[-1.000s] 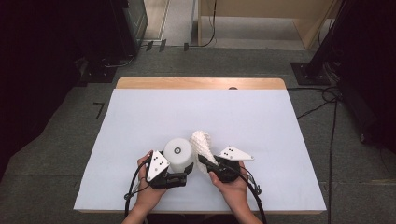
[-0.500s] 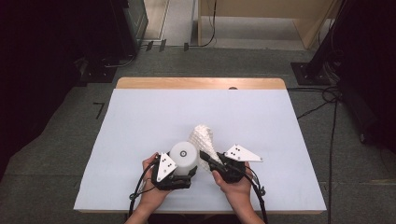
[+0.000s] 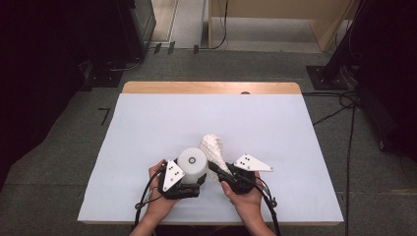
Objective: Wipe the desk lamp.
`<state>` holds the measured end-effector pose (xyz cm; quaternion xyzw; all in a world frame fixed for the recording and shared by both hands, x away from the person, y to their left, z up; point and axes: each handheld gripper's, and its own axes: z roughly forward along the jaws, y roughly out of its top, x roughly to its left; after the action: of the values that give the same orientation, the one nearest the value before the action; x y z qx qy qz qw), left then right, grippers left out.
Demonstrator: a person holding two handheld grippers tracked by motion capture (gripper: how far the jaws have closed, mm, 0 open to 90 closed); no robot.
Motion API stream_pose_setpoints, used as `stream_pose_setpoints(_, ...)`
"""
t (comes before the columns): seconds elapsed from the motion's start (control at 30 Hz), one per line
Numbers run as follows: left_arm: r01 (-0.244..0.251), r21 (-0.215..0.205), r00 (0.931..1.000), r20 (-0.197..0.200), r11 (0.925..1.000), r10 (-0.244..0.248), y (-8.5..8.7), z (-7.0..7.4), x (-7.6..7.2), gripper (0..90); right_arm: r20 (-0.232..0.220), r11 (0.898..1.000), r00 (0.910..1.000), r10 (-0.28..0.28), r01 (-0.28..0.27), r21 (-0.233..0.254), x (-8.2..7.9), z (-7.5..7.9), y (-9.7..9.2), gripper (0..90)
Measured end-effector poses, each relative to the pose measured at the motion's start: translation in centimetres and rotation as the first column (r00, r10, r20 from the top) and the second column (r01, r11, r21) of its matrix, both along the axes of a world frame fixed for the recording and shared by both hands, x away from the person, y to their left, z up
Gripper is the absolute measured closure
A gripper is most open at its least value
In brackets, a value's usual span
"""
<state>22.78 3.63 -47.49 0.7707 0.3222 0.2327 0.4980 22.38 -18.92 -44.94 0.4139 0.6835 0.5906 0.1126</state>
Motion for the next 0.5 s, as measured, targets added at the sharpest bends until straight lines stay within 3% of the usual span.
stream_pose_setpoints(0.2,-0.028,0.023,0.9996,-0.008,0.9994,0.028,0.3,-0.5,0.6,8.4,0.021,1.000,0.9994,-0.029,0.029,0.008,0.1,0.4,-0.7,78.2)
stream_pose_setpoints(0.5,-0.060,-0.010,0.9961,-0.065,0.9982,0.059,1.2,-0.8,1.3,8.3,-0.026,0.996,0.9953,-0.094,0.094,-0.007,1.4,-0.9,-2.2,78.1)
